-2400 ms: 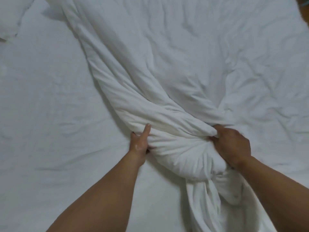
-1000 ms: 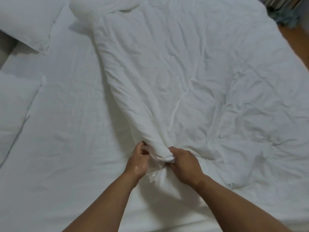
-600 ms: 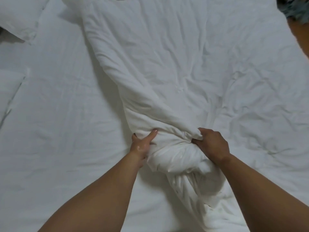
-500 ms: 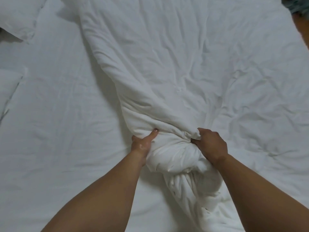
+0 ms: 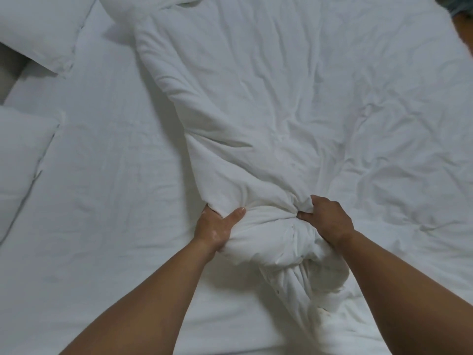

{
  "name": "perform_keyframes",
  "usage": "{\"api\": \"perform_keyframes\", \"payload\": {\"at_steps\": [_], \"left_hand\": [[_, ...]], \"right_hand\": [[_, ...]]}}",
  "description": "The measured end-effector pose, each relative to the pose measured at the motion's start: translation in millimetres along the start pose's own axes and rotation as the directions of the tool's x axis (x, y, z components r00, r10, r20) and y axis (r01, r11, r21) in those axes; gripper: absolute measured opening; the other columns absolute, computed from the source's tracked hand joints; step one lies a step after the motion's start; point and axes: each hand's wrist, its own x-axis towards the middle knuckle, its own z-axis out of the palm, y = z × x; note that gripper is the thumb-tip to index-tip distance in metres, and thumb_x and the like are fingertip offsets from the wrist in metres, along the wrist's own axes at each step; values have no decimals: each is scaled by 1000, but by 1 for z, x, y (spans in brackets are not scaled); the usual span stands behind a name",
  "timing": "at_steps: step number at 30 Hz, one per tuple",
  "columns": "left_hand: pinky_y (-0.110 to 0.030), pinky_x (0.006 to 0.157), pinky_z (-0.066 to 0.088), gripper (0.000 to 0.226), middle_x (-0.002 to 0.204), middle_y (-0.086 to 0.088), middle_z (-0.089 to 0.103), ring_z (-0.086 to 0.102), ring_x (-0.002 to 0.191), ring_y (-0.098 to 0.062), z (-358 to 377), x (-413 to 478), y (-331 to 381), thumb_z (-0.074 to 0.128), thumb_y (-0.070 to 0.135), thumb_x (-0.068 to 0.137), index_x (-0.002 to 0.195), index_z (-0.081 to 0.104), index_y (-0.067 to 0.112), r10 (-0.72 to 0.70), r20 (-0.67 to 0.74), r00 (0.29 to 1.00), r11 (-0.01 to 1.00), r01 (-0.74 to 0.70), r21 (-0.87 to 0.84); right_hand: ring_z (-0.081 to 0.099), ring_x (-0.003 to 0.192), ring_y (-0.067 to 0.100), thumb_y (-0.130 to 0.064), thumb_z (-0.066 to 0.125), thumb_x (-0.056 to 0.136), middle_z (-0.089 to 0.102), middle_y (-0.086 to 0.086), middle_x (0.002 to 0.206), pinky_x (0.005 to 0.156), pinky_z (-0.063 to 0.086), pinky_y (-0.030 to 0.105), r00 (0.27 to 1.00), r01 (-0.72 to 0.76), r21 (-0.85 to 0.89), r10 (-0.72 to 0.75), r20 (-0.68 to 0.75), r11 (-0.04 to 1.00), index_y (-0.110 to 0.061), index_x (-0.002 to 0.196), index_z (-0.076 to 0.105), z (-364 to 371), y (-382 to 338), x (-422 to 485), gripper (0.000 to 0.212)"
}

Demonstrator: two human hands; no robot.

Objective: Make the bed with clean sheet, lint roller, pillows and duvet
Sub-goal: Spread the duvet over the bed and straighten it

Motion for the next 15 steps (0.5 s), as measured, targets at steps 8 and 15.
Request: {"api": "perform_keyframes", "payload": {"at_steps": [8, 15], "left_hand": [[-34, 97, 44, 98, 137, -17, 56, 55, 123, -34, -172, -60, -11, 67, 73, 74, 144, 41, 8, -1, 8, 1000, 732, -4, 682], [-39, 87, 46, 76, 127, -15, 56, 58, 112, -34, -289, -102, -71, 51, 61, 92, 143, 23, 13, 76, -33, 997, 520, -12, 854]], "right_hand": [[66, 97, 25, -66, 61, 80, 69, -3, 103, 71, 45, 33, 987, 150, -133, -155, -30, 980, -30, 104, 64, 60, -128, -100, 43], [62, 97, 27, -24, 59, 85, 59, 1, 106, 81, 49, 38, 948, 208, -186, -245, -205, 960, -24, 113, 61, 141, -230, -153, 28]]}}
